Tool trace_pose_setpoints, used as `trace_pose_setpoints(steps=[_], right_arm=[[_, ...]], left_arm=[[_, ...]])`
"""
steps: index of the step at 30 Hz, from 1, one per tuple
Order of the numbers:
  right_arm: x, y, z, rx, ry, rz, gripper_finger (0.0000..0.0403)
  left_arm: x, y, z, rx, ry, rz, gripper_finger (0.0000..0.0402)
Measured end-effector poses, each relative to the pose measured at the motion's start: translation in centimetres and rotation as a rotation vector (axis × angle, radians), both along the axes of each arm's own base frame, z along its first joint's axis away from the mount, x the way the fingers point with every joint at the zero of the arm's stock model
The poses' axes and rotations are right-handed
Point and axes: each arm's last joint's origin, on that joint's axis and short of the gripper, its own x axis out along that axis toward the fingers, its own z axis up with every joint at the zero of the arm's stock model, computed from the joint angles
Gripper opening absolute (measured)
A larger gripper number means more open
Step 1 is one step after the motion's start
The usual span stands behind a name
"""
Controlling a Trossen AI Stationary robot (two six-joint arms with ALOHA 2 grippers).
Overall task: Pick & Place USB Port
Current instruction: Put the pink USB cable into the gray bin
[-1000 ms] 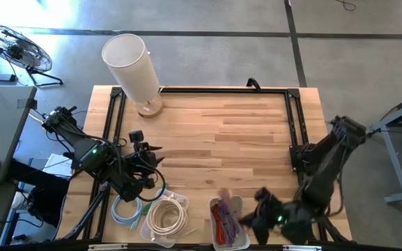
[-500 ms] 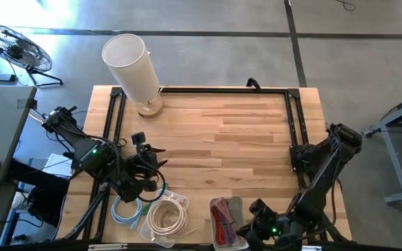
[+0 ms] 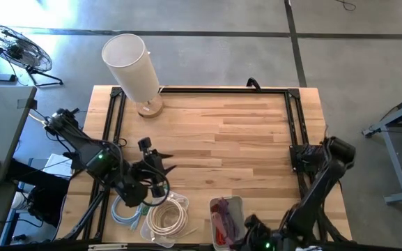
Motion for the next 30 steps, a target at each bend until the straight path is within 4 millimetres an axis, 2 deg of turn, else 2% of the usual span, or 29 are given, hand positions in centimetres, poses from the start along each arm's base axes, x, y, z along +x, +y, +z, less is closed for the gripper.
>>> trace_pose_setpoints(steps=[3, 6, 9, 12, 17, 21, 26, 30], right_arm=[[0.2, 1.7, -2.1, 0.04, -0.01, 0.005, 0.0007], [0.5, 2.2, -3.7, 0.05, 0.032, -0.005, 0.0007], [1.5, 1.2, -4.5, 0.026, 0.072, -0.05, 0.0007], [3.1, -0.4, -4.4, 0.019, 0.094, -0.1, 0.0007], [4.7, -2.4, -4.8, 0.085, 0.205, -0.142, 0.0007], [4.4, -2.1, -4.2, 0.105, 0.27, -0.132, 0.0007], [3.9, -2.5, -1.7, 0.057, 0.405, -0.158, 0.0007], [4.0, -3.1, -0.7, 0.076, 0.498, -0.175, 0.0007]], left_arm=[[0.5, -0.4, -0.4, -0.004, 0.006, -0.006, 0.0151], [0.7, -0.7, -0.8, -0.015, 0.047, -0.047, 0.0151], [0.7, -0.8, -0.8, 0.003, 0.068, -0.078, 0.0151], [0.7, -0.8, -0.8, 0.03, 0.081, -0.097, 0.0151], [0.5, -0.7, -0.7, 0.057, 0.131, -0.178, 0.0151], [0.5, -0.9, -0.8, 0.09, 0.181, -0.26, 0.0151], [0.5, -1.0, -0.8, 0.136, 0.218, -0.326, 0.0151], [0.3, -0.8, -0.6, 0.158, 0.223, -0.346, 0.0151]])
